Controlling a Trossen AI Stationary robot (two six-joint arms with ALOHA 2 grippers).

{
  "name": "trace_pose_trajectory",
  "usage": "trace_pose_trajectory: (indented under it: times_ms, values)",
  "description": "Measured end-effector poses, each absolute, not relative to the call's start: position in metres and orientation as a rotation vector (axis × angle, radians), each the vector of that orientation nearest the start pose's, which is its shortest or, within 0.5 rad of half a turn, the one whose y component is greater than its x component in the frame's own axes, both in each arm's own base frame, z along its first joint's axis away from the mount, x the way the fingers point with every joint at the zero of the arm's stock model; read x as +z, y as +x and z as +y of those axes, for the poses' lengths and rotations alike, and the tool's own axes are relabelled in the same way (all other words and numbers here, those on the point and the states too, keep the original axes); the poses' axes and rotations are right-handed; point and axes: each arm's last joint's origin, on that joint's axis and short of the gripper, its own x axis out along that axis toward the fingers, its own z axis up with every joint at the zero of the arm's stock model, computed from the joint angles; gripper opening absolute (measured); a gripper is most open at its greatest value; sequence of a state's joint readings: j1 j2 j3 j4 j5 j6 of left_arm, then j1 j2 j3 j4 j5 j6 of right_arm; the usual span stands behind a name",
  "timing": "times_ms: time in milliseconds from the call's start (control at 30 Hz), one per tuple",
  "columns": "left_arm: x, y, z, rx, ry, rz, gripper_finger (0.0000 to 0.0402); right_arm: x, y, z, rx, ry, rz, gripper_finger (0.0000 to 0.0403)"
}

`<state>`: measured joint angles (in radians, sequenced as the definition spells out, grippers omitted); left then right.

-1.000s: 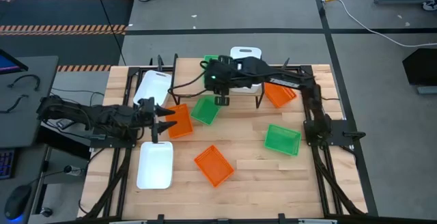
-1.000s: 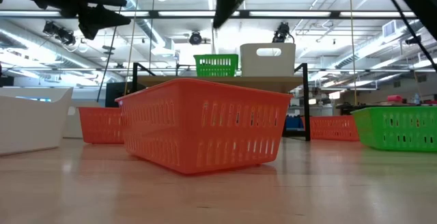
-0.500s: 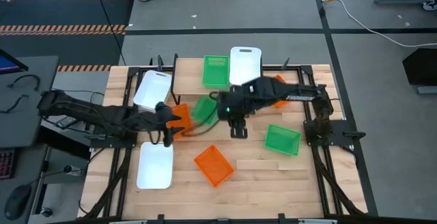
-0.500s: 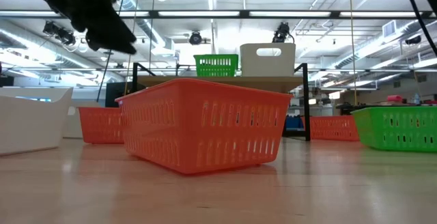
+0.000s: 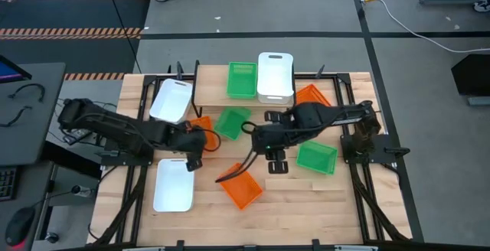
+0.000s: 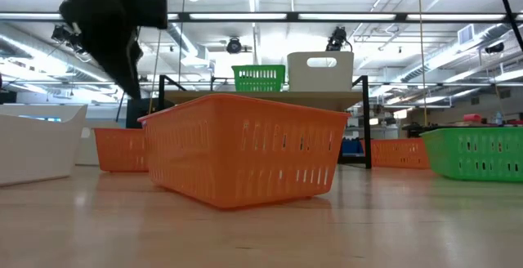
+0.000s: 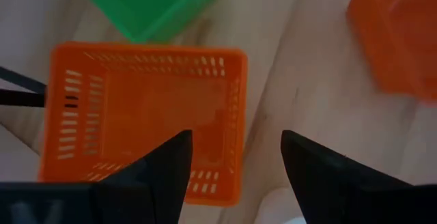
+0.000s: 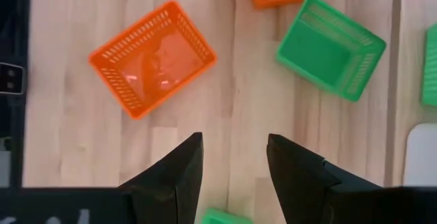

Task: Stack baskets on shelf by color
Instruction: Put the left orange bin on the shelf

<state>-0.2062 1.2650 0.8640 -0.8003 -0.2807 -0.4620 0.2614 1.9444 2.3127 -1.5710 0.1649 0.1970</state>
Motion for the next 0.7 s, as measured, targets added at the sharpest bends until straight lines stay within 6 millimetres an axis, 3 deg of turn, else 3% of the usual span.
trace_pose_trajectory:
  times_ms: [233, 567, 700]
  values:
    - [0.191, 0.229, -0.039, 0.366, -0.06, 1.254, 0.0231, 0.406, 0.336, 0.116, -0.018, -0.074, 1.157, 0.0168]
    - [0.174, 0.241, -0.036, 0.404, 0.007, 1.269, 0.0229, 0.407, 0.322, 0.151, -0.065, -0.123, 1.105, 0.0168]
    - [0.165, 0.246, -0.039, 0.318, -0.02, 1.315, 0.0178, 0.408, 0.317, 0.159, -0.076, -0.135, 1.089, 0.0168]
